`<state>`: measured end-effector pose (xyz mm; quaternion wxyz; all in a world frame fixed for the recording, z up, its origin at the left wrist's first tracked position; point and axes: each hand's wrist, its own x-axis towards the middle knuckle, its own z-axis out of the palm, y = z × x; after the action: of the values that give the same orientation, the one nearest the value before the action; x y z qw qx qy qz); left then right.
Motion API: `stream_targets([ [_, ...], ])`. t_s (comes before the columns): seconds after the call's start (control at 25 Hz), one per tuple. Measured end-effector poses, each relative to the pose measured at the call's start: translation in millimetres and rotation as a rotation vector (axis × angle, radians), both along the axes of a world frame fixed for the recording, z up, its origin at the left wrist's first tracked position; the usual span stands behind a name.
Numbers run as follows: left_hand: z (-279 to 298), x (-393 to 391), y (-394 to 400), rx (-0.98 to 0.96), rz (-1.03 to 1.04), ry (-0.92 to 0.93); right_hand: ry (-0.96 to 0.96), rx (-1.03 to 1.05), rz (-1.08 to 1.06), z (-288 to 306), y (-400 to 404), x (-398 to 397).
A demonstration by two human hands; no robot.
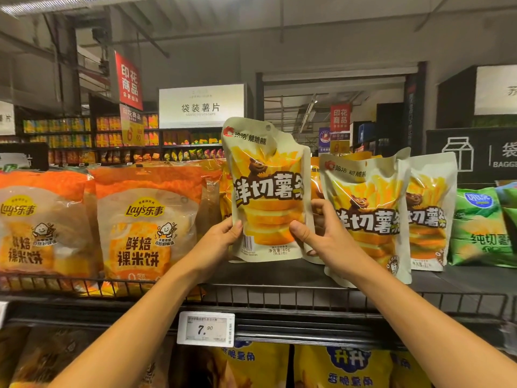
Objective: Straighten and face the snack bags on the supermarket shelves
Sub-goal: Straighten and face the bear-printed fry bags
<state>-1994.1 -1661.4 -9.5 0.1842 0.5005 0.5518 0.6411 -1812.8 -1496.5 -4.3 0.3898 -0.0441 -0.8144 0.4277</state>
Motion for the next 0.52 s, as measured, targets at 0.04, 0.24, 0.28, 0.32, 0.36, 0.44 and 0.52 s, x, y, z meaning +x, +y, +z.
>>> stream_targets([
  [0.04, -0.6, -1.1, 0.3, -0.003, 0.01, 0.013, -0.002, 0.014, -0.006, 0.4, -0.5, 0.4],
  [0.24, -2.9, -2.8, 0.0, -0.005, 0.025, 0.047, 0.022, 0.012, -0.008, 0.9, -3.2, 1.1],
  [0.28, -3.0, -3.1, -0.1, -0.007, 0.033, 0.057, 0.025, 0.011, -0.012, 0.4, -3.1, 1.0],
  [0.32, -2.9, -3.5, 0.0, -0.008, 0.037, 0.063, 0.029, 0.01, -0.015, -0.2, -2.5, 0.6],
  [0.36, -2.9, -3.8, 0.2, -0.008, 0.036, 0.064, 0.027, 0.011, -0.018, -0.8, -1.9, 0.3],
  [0.44, -3.0, -4.4, -0.1, -0.011, 0.031, 0.069, 0.001, 0.011, -0.026, -0.8, -1.5, -0.2],
  [0.52, -3.0, -4.1, -0.5, -0.009, 0.027, 0.082, -0.031, 0.031, -0.032, -0.7, -1.0, -0.3],
])
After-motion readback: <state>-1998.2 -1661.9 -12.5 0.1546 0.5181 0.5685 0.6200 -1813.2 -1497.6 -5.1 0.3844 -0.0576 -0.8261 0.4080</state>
